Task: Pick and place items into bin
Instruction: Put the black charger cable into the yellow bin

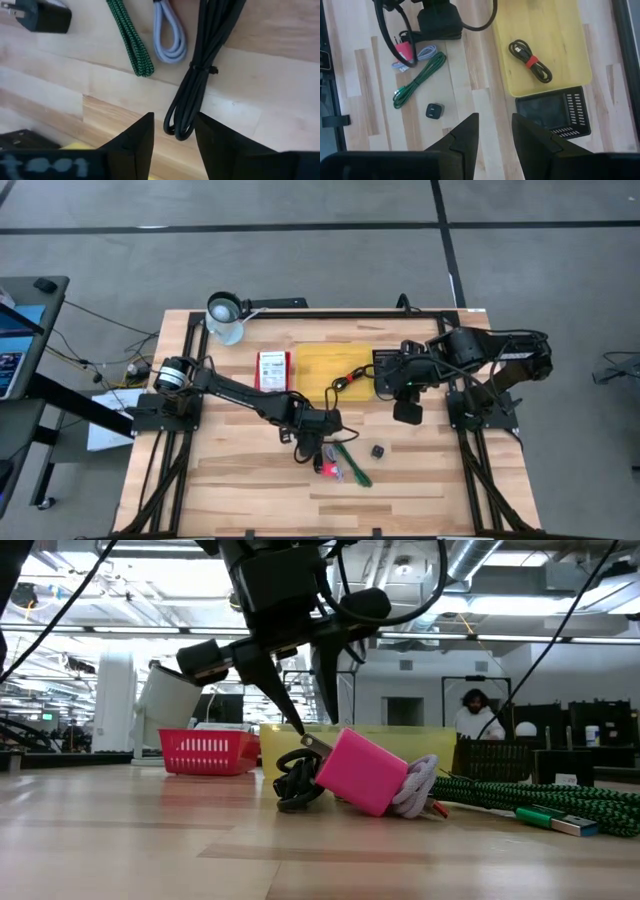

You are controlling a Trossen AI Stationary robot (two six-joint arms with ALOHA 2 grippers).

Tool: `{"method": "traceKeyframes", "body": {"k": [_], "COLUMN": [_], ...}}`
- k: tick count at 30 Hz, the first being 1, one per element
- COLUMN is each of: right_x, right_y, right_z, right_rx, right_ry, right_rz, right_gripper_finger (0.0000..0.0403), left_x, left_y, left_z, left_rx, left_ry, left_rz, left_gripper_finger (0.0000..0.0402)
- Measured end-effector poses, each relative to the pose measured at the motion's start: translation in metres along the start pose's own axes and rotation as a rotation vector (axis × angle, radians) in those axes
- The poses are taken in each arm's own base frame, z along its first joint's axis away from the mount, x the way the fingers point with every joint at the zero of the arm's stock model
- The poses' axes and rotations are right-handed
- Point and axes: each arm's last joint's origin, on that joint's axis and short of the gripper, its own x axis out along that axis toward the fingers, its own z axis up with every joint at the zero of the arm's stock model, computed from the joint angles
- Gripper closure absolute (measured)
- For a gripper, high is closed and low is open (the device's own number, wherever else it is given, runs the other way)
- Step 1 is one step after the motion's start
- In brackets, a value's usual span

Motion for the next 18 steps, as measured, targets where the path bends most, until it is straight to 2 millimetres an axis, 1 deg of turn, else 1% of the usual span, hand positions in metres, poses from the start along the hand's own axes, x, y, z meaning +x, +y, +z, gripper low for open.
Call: {"method": "traceKeyframes", "body": {"k": [6,10,15,18], "right_x": [0.0,0.0,0.0,0.0], "right_y": [0.0,-0.001,0.0,0.0], "right_z": [0.0,0.0,0.0,0.0], "right_rx": [-0.014,-0.013,0.002,0.007], "right_ry": [0.0,0.0,0.0,0.001], "right_rz": [0.0,-0.001,-0.001,0.0], "right_gripper_finger": [0.029,0.029,0.029,0.029], "left_x": [0.001,0.001,0.001,0.003], "left_y": [0.003,0.005,0.008,0.007], "left_z": [-0.01,-0.017,-0.019,-0.019], "left_rx": [0.047,0.118,0.113,0.116], "left_ry": [0.019,0.009,-0.045,-0.045], "left_rz": [-0.001,-0.008,0.01,0.002], "left_gripper_finger": [0.0266,0.0265,0.0265,0.0265]}}
